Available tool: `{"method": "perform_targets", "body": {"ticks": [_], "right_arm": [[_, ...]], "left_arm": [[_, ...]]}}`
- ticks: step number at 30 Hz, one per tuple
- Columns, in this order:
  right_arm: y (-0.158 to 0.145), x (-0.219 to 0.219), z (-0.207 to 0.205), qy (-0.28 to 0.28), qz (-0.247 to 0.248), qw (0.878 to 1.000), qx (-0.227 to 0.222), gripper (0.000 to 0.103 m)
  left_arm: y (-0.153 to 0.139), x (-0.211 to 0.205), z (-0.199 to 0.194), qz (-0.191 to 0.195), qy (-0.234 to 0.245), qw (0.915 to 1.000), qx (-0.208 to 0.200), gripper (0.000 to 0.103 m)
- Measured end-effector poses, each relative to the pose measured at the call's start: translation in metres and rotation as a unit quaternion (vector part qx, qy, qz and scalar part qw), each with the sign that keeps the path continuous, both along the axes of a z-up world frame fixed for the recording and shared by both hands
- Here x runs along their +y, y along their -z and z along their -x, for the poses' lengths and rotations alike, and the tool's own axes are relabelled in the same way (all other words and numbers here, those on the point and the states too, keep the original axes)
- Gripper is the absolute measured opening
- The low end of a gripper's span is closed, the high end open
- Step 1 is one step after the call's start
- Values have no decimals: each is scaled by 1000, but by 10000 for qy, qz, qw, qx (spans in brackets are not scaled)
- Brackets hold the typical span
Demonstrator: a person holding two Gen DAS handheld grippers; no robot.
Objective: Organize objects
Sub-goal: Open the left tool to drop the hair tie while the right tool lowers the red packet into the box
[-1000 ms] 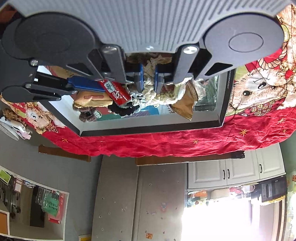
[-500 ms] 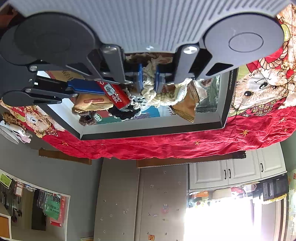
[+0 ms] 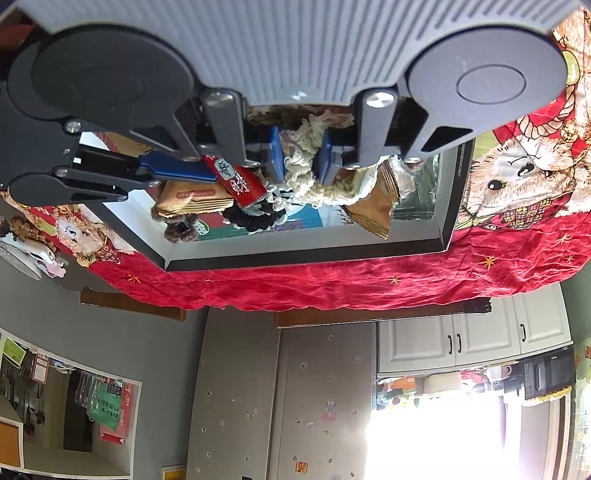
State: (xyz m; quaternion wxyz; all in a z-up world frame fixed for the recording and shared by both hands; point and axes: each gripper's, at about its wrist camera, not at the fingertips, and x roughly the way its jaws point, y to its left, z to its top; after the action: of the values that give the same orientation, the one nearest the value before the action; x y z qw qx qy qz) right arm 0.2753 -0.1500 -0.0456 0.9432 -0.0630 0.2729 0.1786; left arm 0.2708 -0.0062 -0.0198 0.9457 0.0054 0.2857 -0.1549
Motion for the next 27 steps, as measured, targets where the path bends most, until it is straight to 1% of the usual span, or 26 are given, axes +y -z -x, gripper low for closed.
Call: {"method": "perform_targets", "body": {"ticks": [13,22,27], "right_arm": [[-10,-1,13,1,-91,9998,-156,24],[-16,-8,19,71,-213,9996,-163,24],[-21,-11,24,51,-314,9993,-180,24]], "left_arm": [[-13,4,12,207,-2,9997,-136,40],[-20,3,20,230,10,9995,-220,41],[-23,4,24,244,26,9994,-247,46]]}}
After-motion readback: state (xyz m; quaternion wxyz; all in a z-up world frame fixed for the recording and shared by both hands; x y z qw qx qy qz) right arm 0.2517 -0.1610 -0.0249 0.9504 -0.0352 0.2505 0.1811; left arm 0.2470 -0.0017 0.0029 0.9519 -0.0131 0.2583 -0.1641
